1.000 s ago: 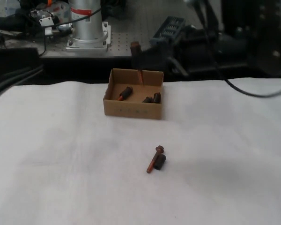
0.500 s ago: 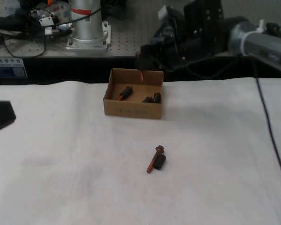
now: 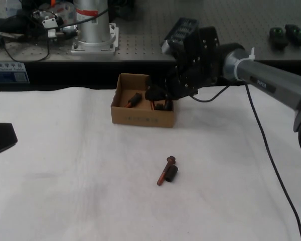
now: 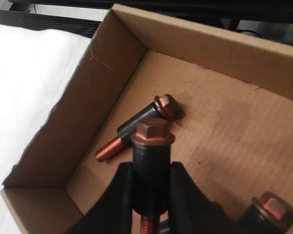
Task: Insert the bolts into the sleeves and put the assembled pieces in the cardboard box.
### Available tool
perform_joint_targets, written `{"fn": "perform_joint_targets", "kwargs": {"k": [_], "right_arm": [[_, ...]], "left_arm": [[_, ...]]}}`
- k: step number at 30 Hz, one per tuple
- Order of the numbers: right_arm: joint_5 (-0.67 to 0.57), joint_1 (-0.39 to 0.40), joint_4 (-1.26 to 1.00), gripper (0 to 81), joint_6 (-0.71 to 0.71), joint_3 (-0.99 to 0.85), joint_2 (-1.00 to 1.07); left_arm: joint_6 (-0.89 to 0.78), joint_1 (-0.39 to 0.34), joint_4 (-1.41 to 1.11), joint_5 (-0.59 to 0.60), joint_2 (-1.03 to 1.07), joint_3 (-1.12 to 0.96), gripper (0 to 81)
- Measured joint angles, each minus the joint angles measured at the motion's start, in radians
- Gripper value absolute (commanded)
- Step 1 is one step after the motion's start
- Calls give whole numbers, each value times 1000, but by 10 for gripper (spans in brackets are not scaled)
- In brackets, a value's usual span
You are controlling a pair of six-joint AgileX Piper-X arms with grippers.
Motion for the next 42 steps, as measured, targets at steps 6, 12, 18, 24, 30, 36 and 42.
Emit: {"fn": "perform_joint_targets", "kwargs": {"k": [6,12,18,24,30,36,42], "right_arm": [[11,0,10,371,-8,-34,0],[16,2,86,337,-24,-107,0],[16,2,319,337,-111,-173,-32],[52,5,686,337,-273,-173,-132],[86,12,825,337,-325,-151,-240],[107,41,847,337,-337,-10,-399],[124,88,845,337,-359,256,-628]], "left_arm": [[7,0,0,0,0,0,53],[7,0,0,-10,0,0,53],[46,0,0,-15,0,0,53],[154,0,0,-33,0,0,53],[174,0,0,-126,0,0,53],[181,0,6,-216,0,0,53],[249,0,58,-249,0,6,53]]}}
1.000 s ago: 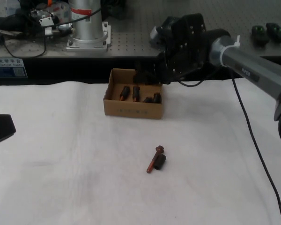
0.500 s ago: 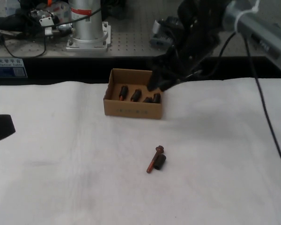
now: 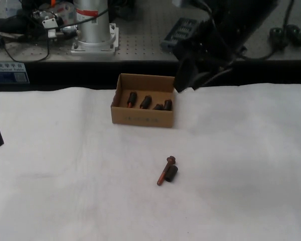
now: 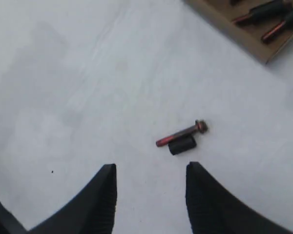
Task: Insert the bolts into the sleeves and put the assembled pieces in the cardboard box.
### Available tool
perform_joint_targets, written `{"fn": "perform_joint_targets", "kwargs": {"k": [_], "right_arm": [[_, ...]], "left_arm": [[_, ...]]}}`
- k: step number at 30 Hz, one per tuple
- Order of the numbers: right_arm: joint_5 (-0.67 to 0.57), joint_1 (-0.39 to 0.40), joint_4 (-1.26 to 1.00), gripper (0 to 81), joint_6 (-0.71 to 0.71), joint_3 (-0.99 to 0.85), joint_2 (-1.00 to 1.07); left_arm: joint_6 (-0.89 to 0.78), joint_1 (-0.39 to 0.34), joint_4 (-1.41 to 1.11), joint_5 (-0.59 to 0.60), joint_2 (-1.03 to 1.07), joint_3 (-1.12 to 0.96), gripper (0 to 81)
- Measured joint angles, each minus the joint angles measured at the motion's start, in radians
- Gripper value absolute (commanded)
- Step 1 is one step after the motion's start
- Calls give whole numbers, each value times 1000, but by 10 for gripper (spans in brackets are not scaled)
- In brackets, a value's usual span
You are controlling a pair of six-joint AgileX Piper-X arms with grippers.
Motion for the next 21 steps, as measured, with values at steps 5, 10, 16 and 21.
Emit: {"fn": "perform_joint_targets", "kwargs": {"k": [5,10,16,21], "right_arm": [[27,49,-44,337,-7,302,-225],[29,89,-137,337,62,627,-481],[34,92,-178,337,150,831,-675],[34,92,-266,337,285,929,-727]], "left_arm": [[54,0,82,-19,0,0,53],[65,0,128,-20,0,0,53],[72,0,142,-20,0,0,53],[72,0,142,-20,0,0,53]]}}
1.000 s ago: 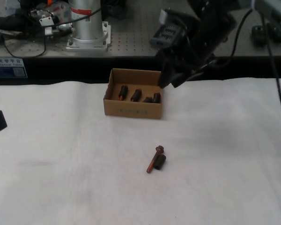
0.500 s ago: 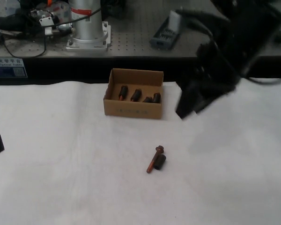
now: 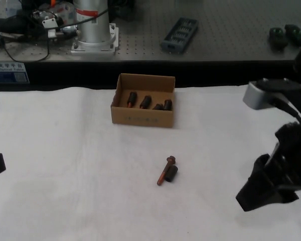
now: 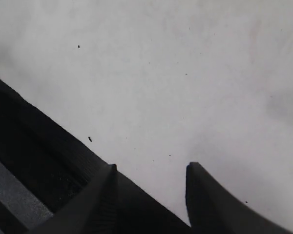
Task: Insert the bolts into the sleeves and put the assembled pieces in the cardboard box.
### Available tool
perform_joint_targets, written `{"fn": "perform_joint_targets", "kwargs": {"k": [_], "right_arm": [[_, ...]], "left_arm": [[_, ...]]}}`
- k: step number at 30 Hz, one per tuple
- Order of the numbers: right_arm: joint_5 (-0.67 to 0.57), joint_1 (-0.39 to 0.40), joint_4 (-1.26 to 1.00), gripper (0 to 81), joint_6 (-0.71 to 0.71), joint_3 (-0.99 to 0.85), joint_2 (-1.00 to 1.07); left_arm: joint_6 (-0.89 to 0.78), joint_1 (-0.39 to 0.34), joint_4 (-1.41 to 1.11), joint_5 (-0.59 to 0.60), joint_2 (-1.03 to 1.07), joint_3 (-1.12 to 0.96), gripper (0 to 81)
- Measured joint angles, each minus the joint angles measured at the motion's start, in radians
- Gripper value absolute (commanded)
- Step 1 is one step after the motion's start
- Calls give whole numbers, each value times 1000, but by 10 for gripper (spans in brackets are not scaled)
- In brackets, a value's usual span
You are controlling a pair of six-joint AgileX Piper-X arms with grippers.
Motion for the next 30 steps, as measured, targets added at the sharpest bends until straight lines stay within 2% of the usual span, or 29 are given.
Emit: {"fn": "perform_joint_targets", "kwargs": {"k": [4,8,11,17,21,30], "right_arm": [[19,0,-92,337,137,9,16],[39,0,-271,337,316,8,79],[46,0,-400,337,395,8,164],[73,0,-515,253,440,5,383],[99,0,-519,253,464,-46,520],[103,0,-519,253,502,-219,678]], "left_arm": [[0,0,0,-6,0,0,53],[0,0,0,-8,0,0,53],[0,0,0,-8,0,0,53],[0,0,0,-8,0,0,53],[0,0,1,-8,0,0,53],[0,0,1,-11,0,0,53]]}}
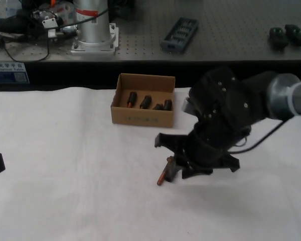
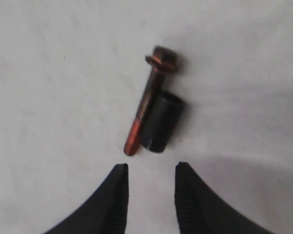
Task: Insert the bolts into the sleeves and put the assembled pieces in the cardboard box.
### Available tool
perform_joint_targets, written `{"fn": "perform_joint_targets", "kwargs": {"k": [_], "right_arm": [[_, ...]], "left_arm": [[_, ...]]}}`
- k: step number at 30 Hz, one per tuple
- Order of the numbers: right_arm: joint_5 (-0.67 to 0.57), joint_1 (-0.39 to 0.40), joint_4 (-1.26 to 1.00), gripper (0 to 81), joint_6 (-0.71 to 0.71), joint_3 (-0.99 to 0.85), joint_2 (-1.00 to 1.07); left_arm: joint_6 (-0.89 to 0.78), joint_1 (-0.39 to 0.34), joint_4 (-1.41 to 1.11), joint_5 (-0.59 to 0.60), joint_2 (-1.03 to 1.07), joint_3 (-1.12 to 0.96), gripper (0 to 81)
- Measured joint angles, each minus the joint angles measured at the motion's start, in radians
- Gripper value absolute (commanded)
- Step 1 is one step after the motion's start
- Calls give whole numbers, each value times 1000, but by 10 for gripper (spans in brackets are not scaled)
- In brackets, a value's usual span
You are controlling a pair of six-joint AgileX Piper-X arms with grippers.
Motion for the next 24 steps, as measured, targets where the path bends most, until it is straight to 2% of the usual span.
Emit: {"fn": "perform_joint_targets", "kwargs": {"k": [10,24], "right_arm": [[21,0,41,253,12,-110,90],[70,0,77,253,26,-109,107]], "left_arm": [[0,0,0,1,0,0,53],[0,0,0,1,0,0,53]]}}
